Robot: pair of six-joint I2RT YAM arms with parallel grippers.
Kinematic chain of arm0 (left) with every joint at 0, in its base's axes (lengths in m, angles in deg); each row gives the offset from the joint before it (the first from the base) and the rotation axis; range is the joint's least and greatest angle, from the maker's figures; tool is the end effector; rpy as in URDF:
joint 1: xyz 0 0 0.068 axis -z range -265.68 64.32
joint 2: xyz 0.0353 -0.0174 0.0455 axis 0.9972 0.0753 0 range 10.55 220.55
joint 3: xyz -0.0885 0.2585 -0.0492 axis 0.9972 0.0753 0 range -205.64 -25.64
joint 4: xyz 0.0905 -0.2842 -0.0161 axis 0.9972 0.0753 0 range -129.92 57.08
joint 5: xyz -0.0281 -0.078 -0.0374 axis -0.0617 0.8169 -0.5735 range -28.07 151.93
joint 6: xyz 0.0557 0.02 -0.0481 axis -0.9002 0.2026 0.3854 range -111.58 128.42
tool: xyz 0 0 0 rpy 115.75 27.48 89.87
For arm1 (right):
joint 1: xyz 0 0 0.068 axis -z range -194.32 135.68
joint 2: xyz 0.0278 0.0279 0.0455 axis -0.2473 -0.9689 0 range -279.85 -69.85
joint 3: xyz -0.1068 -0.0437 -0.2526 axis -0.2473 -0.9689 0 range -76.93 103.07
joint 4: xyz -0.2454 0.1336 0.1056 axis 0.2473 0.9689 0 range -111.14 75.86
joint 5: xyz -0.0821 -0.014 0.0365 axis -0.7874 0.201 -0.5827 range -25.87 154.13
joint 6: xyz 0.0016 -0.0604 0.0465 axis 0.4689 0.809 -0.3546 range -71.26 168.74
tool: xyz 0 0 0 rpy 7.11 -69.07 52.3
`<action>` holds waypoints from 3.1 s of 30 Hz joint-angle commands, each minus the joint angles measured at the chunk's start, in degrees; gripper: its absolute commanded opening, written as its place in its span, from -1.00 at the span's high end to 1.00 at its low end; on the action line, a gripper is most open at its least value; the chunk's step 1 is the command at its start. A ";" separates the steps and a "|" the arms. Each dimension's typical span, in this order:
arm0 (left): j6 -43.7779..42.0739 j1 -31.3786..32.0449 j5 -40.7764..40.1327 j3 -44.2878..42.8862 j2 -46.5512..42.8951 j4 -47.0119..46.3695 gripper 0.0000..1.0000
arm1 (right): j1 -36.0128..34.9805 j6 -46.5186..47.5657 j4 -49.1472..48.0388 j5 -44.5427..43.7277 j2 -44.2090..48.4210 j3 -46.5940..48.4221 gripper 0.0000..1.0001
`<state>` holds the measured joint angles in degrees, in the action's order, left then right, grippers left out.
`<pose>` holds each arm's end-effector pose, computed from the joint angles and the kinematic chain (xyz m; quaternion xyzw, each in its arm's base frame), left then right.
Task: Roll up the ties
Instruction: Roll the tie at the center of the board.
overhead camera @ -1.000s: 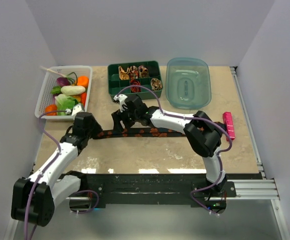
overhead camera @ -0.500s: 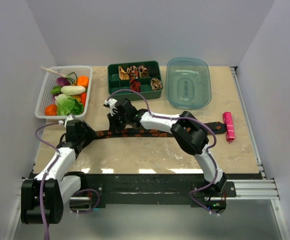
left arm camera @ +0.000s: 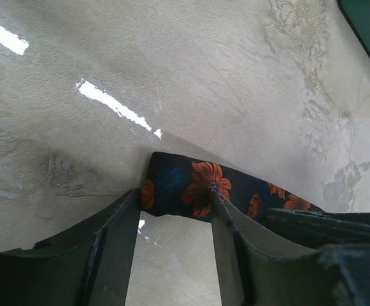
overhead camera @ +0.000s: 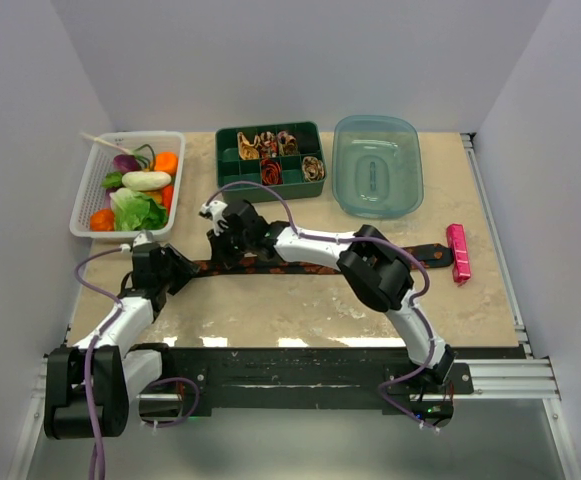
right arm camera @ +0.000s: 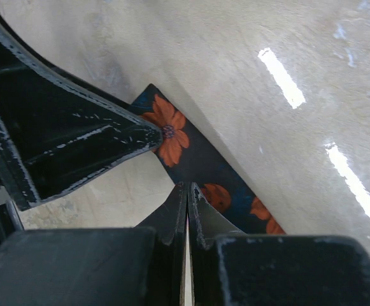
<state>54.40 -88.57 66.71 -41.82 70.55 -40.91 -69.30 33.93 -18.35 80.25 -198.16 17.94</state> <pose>0.2338 0.0065 0.0988 -0.3636 0.8406 -0.1823 0.3578 0.3107 0.4747 0.1376 -0.3628 0.8076 0.3587 0.2958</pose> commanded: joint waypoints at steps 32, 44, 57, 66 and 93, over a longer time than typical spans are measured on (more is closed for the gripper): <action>-1.15 -0.44 -3.56 0.54 1.68 -7.17 0.14 | -2.06 -2.15 0.11 2.43 -6.16 4.01 1.00; -3.34 -0.44 -3.02 0.45 1.78 -7.62 0.91 | -2.06 -2.77 -0.06 4.01 -0.19 4.01 1.00; -6.86 -0.36 1.29 0.19 -1.91 -9.38 1.00 | -1.53 -2.59 0.29 -2.41 -1.59 6.55 1.00; -8.89 -0.36 4.19 -0.25 -6.13 -9.20 1.00 | -1.53 -2.68 -0.41 -2.85 -3.61 6.38 1.00; -8.98 2.19 7.97 -1.74 -4.90 -10.78 1.00 | -0.65 -6.11 -4.90 -3.38 -6.77 4.89 1.00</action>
<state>46.22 -87.29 73.75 -40.97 65.46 -49.08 -70.13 28.79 -20.58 75.75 -203.91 22.46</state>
